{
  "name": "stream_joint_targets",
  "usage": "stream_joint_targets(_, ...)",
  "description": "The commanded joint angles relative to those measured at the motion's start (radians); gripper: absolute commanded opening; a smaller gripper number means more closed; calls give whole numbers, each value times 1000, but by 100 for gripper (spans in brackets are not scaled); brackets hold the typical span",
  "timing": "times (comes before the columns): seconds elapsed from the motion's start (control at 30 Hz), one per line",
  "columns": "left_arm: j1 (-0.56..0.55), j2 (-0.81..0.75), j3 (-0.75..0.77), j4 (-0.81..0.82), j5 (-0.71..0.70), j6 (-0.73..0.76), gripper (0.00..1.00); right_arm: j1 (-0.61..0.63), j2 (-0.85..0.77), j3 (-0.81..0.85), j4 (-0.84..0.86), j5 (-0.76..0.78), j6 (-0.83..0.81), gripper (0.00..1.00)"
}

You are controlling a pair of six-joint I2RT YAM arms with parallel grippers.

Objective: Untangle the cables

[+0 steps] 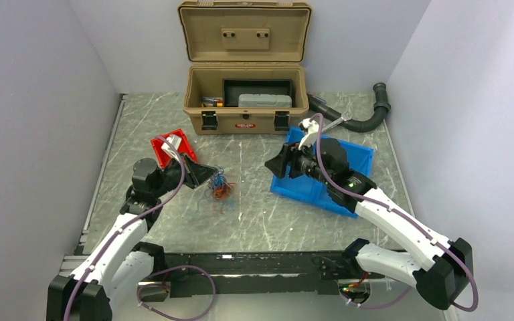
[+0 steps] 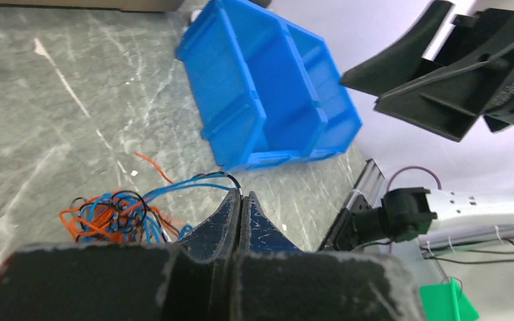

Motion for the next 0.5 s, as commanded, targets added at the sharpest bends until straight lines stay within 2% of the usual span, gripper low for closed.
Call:
stream_joint_targets(0.0,-3,-9,63,82,119,3,0,0,50,4,99,-186,-37,68)
stream_joint_targets(0.2,-22,-25,86,42,130,21,0,29,184,34,83,-206,-43,69)
stream_joint_targets(0.33,-32,-29,99,73,177,6,0,71,212,-22,184,-173,-50,69)
stream_joint_targets(0.4,-42,-30,112,99,215,-6,0,81,213,-61,260,-225,-75,70)
stream_joint_targets(0.47,-58,-29,135,107,242,-3,0,95,211,-93,328,-292,-117,75)
